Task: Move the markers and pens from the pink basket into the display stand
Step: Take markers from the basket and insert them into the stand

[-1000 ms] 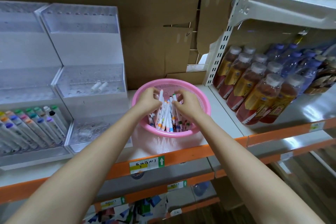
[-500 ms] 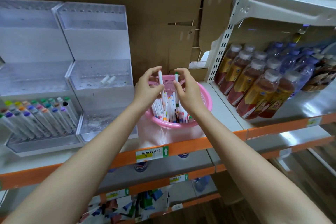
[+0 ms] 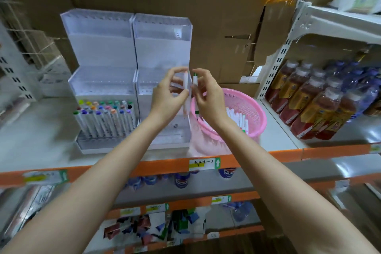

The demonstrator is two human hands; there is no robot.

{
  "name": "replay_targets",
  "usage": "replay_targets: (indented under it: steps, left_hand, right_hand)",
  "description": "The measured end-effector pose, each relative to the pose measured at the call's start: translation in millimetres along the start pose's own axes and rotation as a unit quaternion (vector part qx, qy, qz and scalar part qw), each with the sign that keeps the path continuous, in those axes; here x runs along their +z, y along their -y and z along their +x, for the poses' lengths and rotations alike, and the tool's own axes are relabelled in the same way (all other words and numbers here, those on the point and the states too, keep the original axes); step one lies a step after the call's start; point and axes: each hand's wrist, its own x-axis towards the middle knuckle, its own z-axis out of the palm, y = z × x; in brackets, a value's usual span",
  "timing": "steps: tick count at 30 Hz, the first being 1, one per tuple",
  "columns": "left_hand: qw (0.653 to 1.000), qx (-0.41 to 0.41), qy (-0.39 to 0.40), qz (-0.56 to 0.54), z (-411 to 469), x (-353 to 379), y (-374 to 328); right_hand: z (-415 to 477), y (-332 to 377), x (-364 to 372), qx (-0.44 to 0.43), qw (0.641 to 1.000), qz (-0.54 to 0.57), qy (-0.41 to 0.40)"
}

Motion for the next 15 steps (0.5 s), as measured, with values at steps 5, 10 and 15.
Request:
replay_targets:
  steps: [5, 10, 15]
  left_hand:
    - [1.000, -0.005, -0.016, 0.007, -15.5, -72.3, 5.0]
    - [0.999, -0.017, -0.033, 0.031, -25.7, -141.5, 17.0]
    - [0.999, -0.014, -0.032, 0.028, -32.8, -187.4, 29.6]
  right_hand:
    - [-9.3, 42.4, 38.6, 0.009, 1.000, -0.004, 0.012]
    - [-17.7, 83.5, 83.5, 0.012, 0.999, -0.005, 0.031]
    - [-24.5, 113.8, 125.8, 0.008, 0.999, -0.008, 0.042]
